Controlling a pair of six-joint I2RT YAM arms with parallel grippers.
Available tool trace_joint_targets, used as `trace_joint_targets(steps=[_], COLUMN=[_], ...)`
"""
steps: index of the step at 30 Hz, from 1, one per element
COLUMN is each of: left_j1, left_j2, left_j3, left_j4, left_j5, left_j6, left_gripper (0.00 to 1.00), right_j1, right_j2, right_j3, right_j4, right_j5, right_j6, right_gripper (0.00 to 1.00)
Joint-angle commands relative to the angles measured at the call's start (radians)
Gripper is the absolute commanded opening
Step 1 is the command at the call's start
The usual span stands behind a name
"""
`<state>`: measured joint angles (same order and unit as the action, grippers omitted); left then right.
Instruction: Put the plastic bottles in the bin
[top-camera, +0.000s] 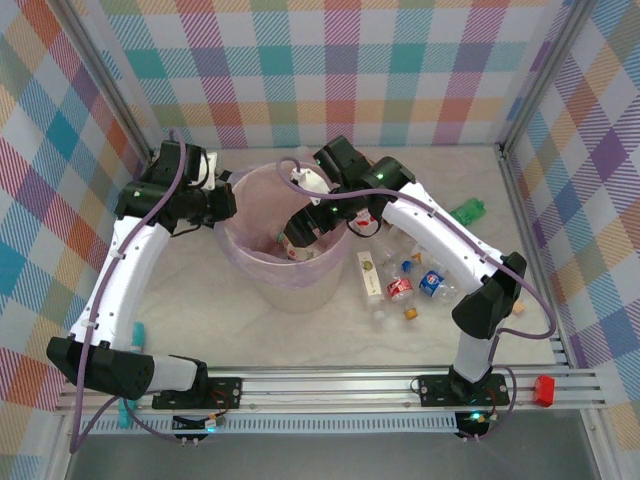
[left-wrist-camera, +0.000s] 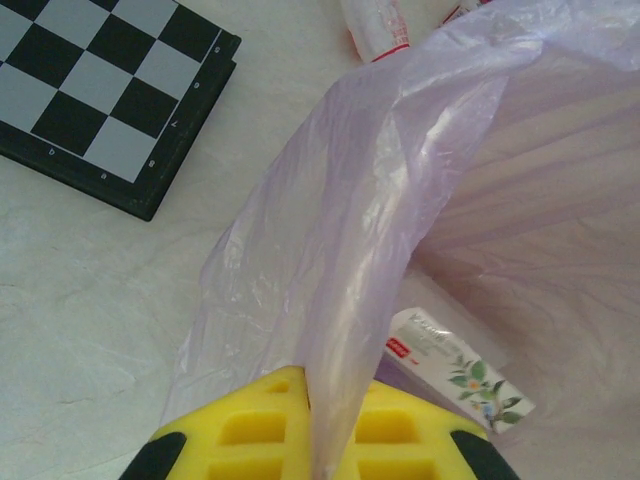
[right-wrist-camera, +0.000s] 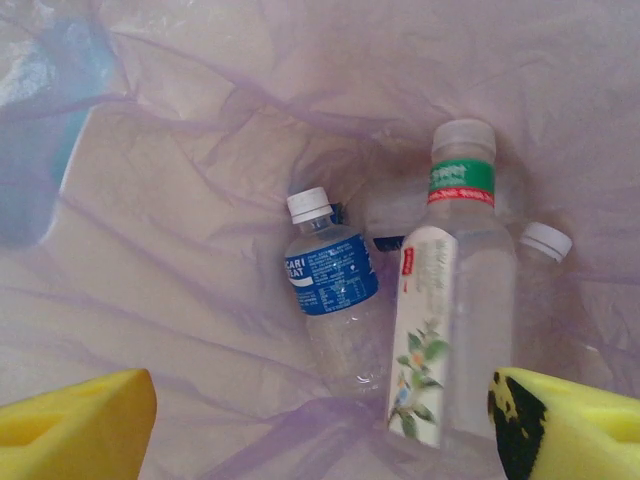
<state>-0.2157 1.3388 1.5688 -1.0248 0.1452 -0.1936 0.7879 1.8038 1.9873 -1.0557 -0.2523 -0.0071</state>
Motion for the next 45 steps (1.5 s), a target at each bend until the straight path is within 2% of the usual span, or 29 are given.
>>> trace_joint_targets(steps=[1,7,12,17,21,24,33,41,45], left_j1=[-0.01,-0.014,-0.014,-0.013,0.001,0.027,0.147,0.248,0.262], left_j2=[0.009,0.014,0.021,0.013,0.019,0.017,-0.022,-0.07,-0.071], left_j3=[0.033,0.032,0.023,0.011,0.02,0.023,0.026,0.005,-0.009], left_j4=[0.052,0.055,0.063,0.071,0.051,0.036,-0.007,-0.033,-0.041], left_j5=[0.04,0.036,0.03,0.006,0.002,0.006,0.056,0.094,0.098], left_j6=[-0.033,-0.032,-0.036,-0.038,-0.036,-0.033,-0.011,-0.006,-0.01], left_gripper=[0.0,0.0,0.0,0.0,0.0,0.0,0.0,0.0,0.0], right_j1=[0.004,0.004,0.004,0.002,0.0,-0.019,-0.17,-0.215,-0.216], right_j2=[-0.014,-0.017,-0.025,-0.017,-0.066,-0.097,-0.169,-0.057,0.028], right_j3=[0.053,0.096,0.159,0.259,0.194,0.162,0.018,0.019,0.044], right_j4=[-0.015,-0.013,-0.004,0.01,0.143,0.192,0.279,0.239,0.221], right_j5=[-0.012,-0.006,-0.009,0.035,0.032,0.076,0.146,0.198,0.238], right_j6=[-0.003,-0.007,-0.016,-0.011,0.004,0.031,0.183,0.196,0.206], right_gripper=[0.88,0.91,1.0,0.99,0.99,1.0,0.99,0.99,0.99])
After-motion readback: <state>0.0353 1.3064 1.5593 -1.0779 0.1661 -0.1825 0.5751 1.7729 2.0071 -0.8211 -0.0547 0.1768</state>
